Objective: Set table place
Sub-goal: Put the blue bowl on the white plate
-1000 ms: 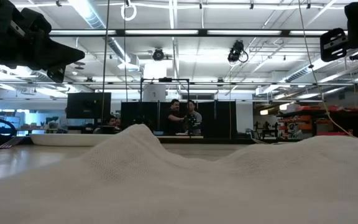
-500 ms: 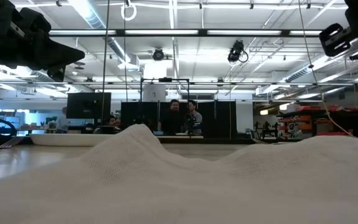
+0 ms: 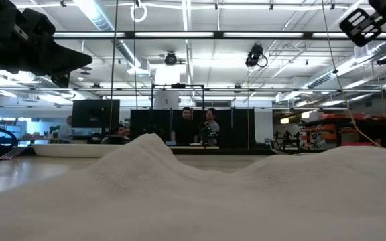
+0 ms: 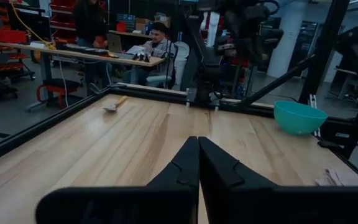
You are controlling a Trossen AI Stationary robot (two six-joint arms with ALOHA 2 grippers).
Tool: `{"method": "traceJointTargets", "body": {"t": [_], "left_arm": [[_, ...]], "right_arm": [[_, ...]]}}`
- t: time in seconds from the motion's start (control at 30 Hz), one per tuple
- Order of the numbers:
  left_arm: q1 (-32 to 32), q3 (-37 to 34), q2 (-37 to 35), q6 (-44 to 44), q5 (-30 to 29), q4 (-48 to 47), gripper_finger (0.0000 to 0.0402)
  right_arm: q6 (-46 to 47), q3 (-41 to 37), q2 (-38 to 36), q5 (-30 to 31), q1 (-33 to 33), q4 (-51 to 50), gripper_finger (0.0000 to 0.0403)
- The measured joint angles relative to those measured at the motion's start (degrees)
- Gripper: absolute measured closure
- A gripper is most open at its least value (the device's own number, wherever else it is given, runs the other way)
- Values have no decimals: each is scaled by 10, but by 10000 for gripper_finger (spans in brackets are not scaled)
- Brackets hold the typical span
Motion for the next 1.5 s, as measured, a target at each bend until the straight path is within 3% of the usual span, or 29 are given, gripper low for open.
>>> {"method": "traceJointTargets", "body": {"t": [0.2, 0.37, 0.57, 0.83, 1.03, 1.23, 1.5], "left_arm": [[0, 0, 0, 2, 0, -1, 377], [0, 0, 0, 14, 0, -2, 395], [0, 0, 0, 14, 0, -2, 384], [0, 0, 0, 13, 0, -3, 396], [0, 0, 0, 13, 0, -3, 383], [0, 0, 0, 13, 0, -3, 396], [0, 0, 0, 13, 0, -3, 386]], "right_arm": [[149, 95, 107, -30, 54, -171, 402], [149, 131, 170, -63, 87, -185, 402], [149, 154, 215, -71, 116, -184, 402], [152, 154, 243, -79, 149, -180, 396], [192, 154, 244, -79, 149, -180, 384], [252, 154, 246, -57, 149, -174, 380], [254, 154, 271, -56, 149, -168, 368]]}}
